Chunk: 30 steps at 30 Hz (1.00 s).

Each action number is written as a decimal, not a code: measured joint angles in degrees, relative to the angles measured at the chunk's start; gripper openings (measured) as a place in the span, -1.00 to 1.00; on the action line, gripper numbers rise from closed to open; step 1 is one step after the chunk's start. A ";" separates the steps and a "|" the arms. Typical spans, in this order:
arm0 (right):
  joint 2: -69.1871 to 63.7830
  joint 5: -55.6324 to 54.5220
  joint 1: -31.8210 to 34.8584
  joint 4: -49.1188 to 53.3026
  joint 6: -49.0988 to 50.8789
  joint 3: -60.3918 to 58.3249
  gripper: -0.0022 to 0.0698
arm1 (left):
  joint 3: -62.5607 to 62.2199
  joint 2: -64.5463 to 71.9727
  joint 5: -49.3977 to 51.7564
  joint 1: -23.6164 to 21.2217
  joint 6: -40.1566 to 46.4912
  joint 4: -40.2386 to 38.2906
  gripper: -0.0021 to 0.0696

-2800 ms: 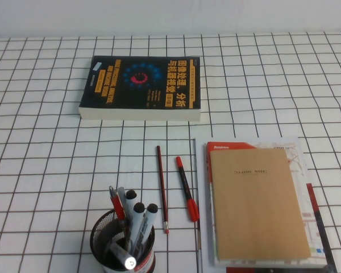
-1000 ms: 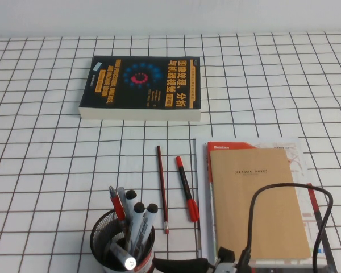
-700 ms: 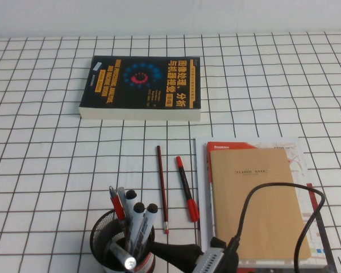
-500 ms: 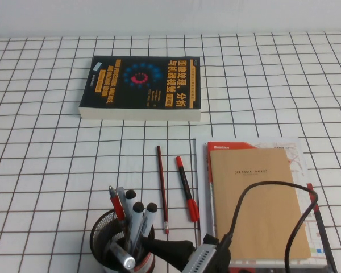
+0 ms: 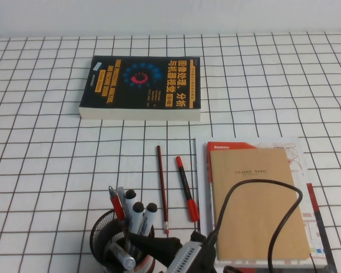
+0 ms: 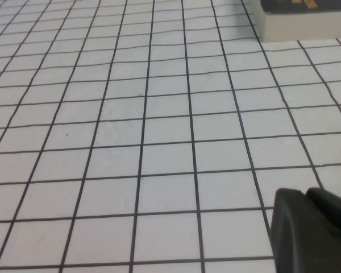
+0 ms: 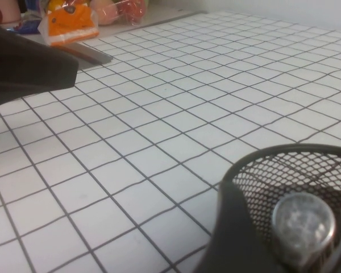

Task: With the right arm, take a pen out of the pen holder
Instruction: 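Take a marker out of the pen holder and lay it on the table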

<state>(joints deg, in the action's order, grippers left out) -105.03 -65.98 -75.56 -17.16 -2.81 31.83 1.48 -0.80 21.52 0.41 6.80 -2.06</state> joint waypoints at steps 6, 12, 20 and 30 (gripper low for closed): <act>-0.52 -0.65 0.00 -0.05 -0.13 0.36 0.04 | 0.00 0.00 0.00 0.00 0.00 0.00 -0.95; -0.60 -0.65 0.00 -0.14 -0.22 0.45 -0.34 | 0.00 0.00 0.00 0.00 0.00 0.00 -0.95; 0.07 -0.10 0.00 -1.08 -0.42 0.45 -0.62 | 0.00 0.00 0.00 0.00 0.00 0.00 -0.95; 10.70 3.68 0.00 -2.54 -1.50 0.45 -0.62 | 0.00 0.00 0.00 0.00 0.00 0.00 -0.95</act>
<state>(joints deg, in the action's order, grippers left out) -94.34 -62.30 -75.56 -19.70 -4.31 32.28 1.48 -0.80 21.52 0.41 6.80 -2.06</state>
